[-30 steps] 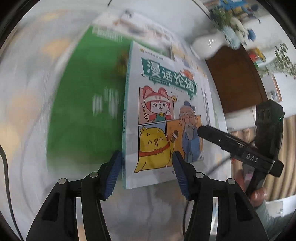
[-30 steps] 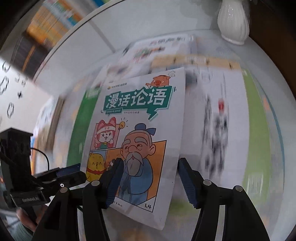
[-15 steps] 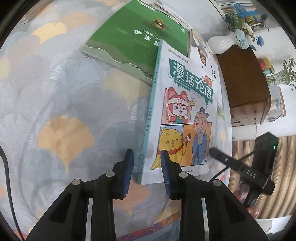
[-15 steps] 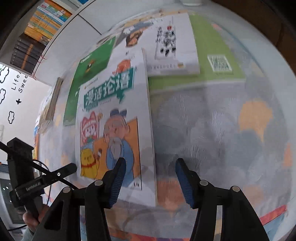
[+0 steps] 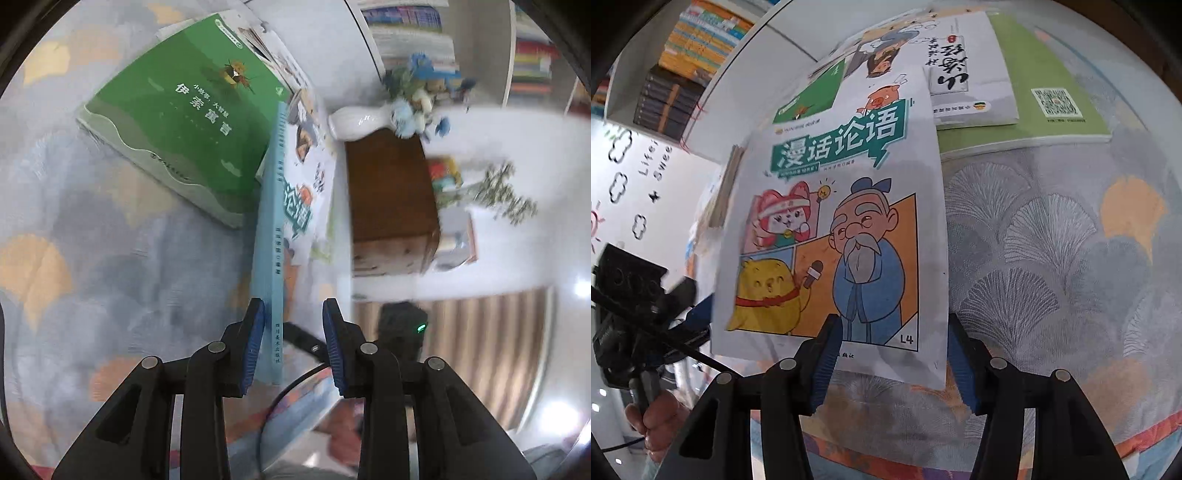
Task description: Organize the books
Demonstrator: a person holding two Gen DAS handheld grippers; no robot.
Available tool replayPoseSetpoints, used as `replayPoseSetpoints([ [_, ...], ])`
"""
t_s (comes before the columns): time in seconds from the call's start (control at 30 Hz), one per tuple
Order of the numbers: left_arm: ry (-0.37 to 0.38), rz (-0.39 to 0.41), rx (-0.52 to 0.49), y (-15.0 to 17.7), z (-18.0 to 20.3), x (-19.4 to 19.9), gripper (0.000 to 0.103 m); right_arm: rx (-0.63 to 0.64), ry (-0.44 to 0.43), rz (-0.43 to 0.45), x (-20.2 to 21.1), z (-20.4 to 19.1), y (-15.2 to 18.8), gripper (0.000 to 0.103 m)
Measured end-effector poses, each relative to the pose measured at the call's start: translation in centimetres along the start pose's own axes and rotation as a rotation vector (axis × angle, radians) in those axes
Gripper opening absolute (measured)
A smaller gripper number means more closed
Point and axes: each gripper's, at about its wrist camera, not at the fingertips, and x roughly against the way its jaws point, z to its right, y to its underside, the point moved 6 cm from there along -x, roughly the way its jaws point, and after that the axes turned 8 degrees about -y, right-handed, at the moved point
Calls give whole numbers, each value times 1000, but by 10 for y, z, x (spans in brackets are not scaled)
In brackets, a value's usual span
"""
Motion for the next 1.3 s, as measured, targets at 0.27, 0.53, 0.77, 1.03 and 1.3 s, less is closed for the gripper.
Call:
replayPoseSetpoints([
  [0.27, -340, 13, -171, 3, 0, -33, 28, -41, -53, 11, 11, 11, 7, 56],
  [0.53, -186, -14, -57, 6, 1, -42, 26, -81, -91, -19, 23, 24, 5, 56],
  [0.77, 105, -94, 164, 11, 4, -43, 26, -302, -301, 9, 45, 70, 1, 56],
  [1.03, 227, -155, 249, 13, 17, -51, 26, -392, -442, 34, 47, 87, 2, 57],
  [1.3, -73, -118, 76, 6, 15, -52, 26, -253, -345, 64, 51, 67, 2, 36],
])
